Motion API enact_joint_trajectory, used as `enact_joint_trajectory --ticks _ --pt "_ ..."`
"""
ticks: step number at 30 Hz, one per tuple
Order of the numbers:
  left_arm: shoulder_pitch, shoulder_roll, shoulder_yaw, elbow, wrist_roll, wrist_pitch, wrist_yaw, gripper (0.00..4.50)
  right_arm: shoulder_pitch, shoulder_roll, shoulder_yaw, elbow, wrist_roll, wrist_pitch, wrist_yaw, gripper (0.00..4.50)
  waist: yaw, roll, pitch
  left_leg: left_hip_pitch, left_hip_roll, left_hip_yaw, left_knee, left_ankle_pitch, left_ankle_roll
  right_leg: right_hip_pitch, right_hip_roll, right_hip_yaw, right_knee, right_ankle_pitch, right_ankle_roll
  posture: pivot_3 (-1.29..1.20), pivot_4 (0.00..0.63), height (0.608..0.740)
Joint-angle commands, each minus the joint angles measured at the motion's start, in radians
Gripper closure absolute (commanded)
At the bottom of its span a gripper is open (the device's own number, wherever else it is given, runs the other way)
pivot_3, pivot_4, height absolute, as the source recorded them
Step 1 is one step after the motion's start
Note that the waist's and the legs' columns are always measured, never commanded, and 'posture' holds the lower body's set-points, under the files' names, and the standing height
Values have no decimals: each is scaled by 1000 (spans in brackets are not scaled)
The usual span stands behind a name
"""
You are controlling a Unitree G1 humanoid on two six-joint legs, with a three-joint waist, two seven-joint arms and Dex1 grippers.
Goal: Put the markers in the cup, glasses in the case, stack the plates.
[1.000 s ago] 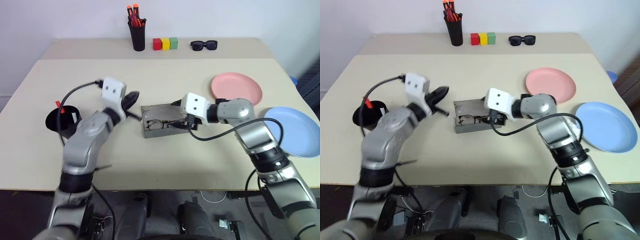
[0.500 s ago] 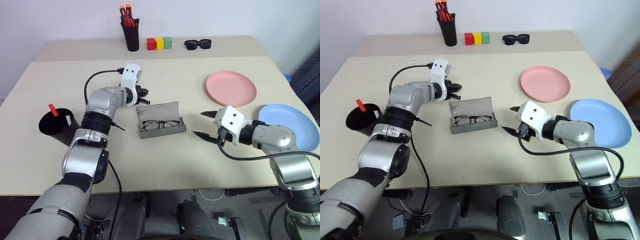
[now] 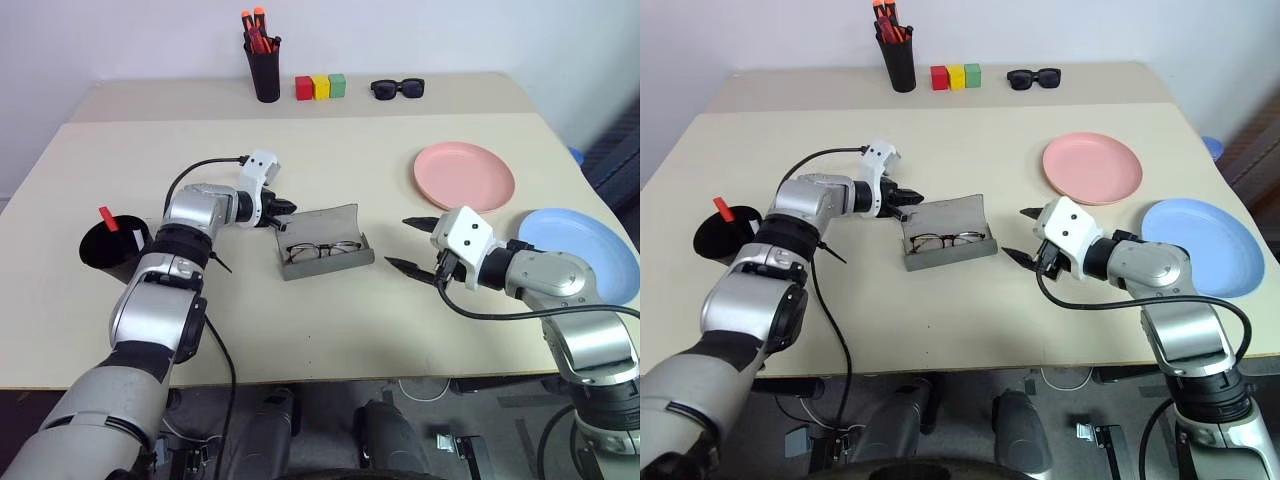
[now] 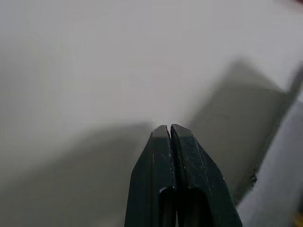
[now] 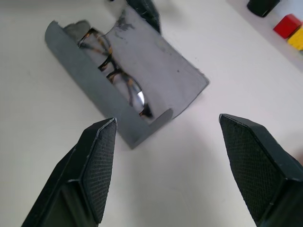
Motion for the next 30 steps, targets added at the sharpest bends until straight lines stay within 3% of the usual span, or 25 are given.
enact_joint_trajectory --ticks 1,9,12,18,24,29,30 --pt "84 38 -18 -214 -19 -5 -75 4471 -27 4 1 20 -1 -32 -11 989 0 0 0 0 0 0 0 0 0 0 0 0 0 0 0 0 150 734" --pt "404 136 -78 -743 -50 -46 -160 4471 -63 12 16 103 0 -58 -18 989 0 1 -1 0 0 1 0 0 0 0 -1 2 0 0 0 0 150 734" --pt "466 153 -73 -815 -43 -113 -145 4471 -94 10 29 157 -24 -39 -40 989 4 1 -1 1 0 0 0 0 0 0 -1 2 0 0 -1 0 150 734" --pt "506 94 35 -889 -108 -157 -18 4471 -196 10 70 349 -154 -41 -156 989 4 1 -1 1 0 0 1 0 0 0 -2 1 0 0 -1 0 150 734" --pt "643 105 45 -1093 -125 -249 12 4471 -346 -13 194 746 -414 -226 -346 989 -2 2 -1 2 0 3 -2 0 0 0 -2 2 0 0 -1 0 150 734" --pt "712 66 60 -1204 -206 -211 55 4471 -440 21 222 951 -468 -324 -406 989 -1 3 -1 2 0 3 -1 0 0 1 -1 2 0 0 -1 0 150 734" --pt "730 60 58 -1231 -222 -193 66 4500 -457 29 226 981 -474 -336 -412 1533 -1 3 -1 3 0 3 -1 0 0 1 -1 2 0 0 -1 0 150 734"
